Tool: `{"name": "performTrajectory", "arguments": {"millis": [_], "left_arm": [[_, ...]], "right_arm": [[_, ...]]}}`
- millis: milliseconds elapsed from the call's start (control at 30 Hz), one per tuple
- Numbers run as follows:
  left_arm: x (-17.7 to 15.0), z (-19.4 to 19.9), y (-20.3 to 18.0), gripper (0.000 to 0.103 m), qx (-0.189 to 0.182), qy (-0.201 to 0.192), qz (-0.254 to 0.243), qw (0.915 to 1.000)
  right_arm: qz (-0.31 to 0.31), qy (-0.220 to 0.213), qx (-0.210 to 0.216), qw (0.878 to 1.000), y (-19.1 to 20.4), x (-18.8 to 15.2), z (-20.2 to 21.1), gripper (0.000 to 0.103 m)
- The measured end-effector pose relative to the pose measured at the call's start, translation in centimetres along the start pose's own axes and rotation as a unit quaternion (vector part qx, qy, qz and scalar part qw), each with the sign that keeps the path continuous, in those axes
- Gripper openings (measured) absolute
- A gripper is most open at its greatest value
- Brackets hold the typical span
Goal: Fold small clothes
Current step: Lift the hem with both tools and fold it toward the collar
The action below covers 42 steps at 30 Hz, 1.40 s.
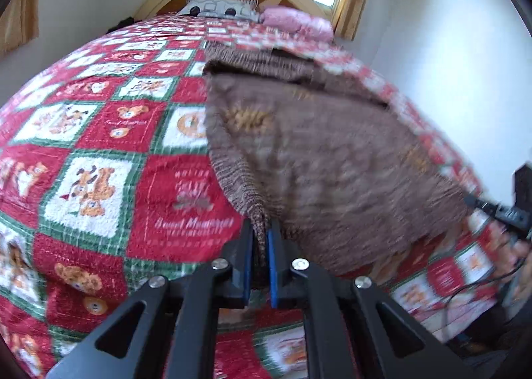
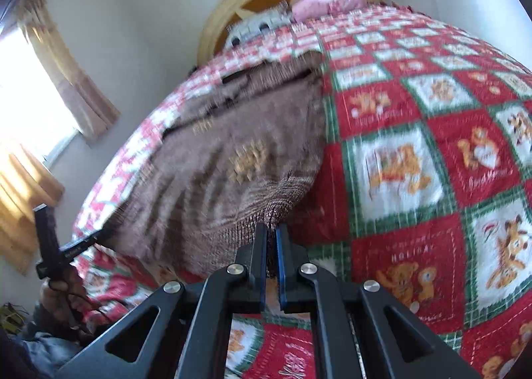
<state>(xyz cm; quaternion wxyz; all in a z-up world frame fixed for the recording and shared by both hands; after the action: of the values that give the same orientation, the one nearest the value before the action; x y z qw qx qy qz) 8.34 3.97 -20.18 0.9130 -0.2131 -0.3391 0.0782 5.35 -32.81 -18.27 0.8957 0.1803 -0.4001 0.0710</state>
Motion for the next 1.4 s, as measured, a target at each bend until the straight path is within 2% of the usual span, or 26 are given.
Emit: {"name": "performTrajectory", "arguments": {"millis": [167, 467, 767, 900, 1133, 1400], "left_arm": [[2.6, 1.6, -0.5, 0.008, -0.059, -0.019, 0.035, 0.9975], [8.8, 0.9, -1.6, 0.008, -0.086, -0.038, 0.045, 0.9946], [16.5, -1.8, -2.6, 0.008, -0.084, -0.069, 0.052, 0.9927], [19.6, -3.8, -2.9, 0.008, -0.085, -0.073, 0.060, 0.9919], [23.2, -8.4, -3.7, 0.008, -0.071, -0.058, 0.053, 0.9944], [27.5, -14.5, -3.3, 0.008, -0.055, -0.035, 0.069, 0.9954]], "right_arm": [[-0.007, -0.026, 0.008, 1.000, 0.1, 1.7, 0.7, 0.004], [-0.021, -0.067, 0.019, 0.997, -0.8, 8.2, 0.1, 0.004], [-0.031, -0.085, 0.006, 0.996, -3.1, 16.6, -2.8, 0.004], [-0.034, -0.084, -0.009, 0.996, -4.7, 20.3, -5.3, 0.004], [-0.047, -0.057, -0.028, 0.997, -7.6, 23.7, -10.8, 0.004], [-0.066, -0.029, -0.041, 0.997, -11.2, 27.6, -17.6, 0.004]]}}
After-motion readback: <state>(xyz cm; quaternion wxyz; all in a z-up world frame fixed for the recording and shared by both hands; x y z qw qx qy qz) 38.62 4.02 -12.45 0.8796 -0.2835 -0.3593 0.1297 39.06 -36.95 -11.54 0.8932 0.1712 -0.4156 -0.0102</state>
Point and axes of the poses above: each gripper's, at about its wrist camera, not at the fingertips, and z roughly against the way its jaws point, y to its left, x to its top, the point moved 4 cm from there along -z, roughly the way its jaws point, and after that the axes turned 14 degrees about z, right-handed, at the moved point
